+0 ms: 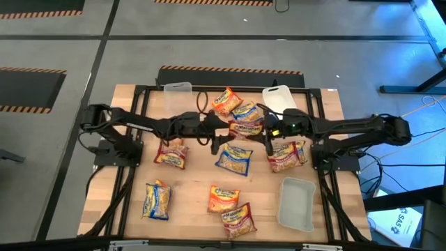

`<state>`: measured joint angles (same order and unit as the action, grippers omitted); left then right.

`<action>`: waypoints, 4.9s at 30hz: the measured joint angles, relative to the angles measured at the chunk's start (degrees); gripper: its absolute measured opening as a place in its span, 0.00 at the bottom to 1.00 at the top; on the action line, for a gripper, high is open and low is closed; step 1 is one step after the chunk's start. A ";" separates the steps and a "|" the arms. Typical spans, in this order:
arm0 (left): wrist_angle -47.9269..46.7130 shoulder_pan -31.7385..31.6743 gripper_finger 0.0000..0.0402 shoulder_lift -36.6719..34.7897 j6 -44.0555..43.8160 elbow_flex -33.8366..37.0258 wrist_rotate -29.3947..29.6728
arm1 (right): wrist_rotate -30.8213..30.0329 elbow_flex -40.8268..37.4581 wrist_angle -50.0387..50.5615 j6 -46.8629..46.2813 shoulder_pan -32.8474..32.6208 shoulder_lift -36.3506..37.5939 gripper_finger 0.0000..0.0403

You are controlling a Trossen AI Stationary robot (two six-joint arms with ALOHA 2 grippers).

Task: Sort Maruchan noodles
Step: Put the top center red noodle pack into the white bin

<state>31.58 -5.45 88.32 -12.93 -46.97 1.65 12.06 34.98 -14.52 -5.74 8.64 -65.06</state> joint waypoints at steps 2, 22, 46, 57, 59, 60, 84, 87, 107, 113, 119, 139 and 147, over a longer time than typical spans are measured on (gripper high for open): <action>0.25 0.02 0.63 1.78 -0.08 -0.75 0.06 | 1.42 -0.04 -1.14 0.02 0.00 -1.57 0.28; 0.51 -0.18 0.46 3.66 1.53 -3.11 -4.97 | 2.36 -0.17 -8.46 0.16 0.04 -5.46 0.32; -3.79 -0.04 0.30 2.79 10.92 -3.30 -3.85 | -9.09 0.07 14.19 8.53 0.02 13.57 0.67; -5.52 1.07 0.29 2.79 20.13 -3.27 -3.63 | -4.90 15.70 24.33 9.05 0.00 4.85 0.67; -5.48 1.07 0.29 2.79 20.13 -3.27 -3.63 | -4.42 21.07 30.08 9.23 0.00 -0.05 0.67; -5.58 1.07 0.29 2.79 20.13 -3.27 -3.65 | -3.75 23.85 32.92 9.26 0.00 -2.64 0.67; -9.33 1.07 0.30 2.74 19.46 -3.13 1.55 | 1.04 51.70 60.67 15.05 -0.04 -24.78 0.67; -8.75 1.07 0.30 2.74 19.46 -3.13 0.49 | 1.01 51.57 61.71 15.06 -0.04 -27.11 0.67; -8.76 1.07 0.34 2.74 17.69 -3.13 2.78 | -1.02 51.49 63.77 18.83 0.00 -29.78 0.22; -11.43 1.07 0.40 -0.31 17.72 -3.27 3.54 | -2.15 51.49 66.12 19.73 0.02 -27.57 0.22; -19.46 1.07 0.40 -6.23 17.73 -3.24 3.70 | -6.39 51.49 71.21 20.95 1.17 -24.49 0.22; -28.02 1.13 0.40 -8.77 10.48 2.17 3.39 | -16.64 46.52 75.86 37.20 34.07 -21.76 0.23; -25.43 1.13 0.40 -8.75 10.43 2.61 3.37 | -10.50 36.61 61.96 44.45 40.08 -22.88 0.23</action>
<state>6.16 -4.32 79.57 -2.50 -44.36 5.02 1.56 71.60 47.45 38.72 48.73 -87.94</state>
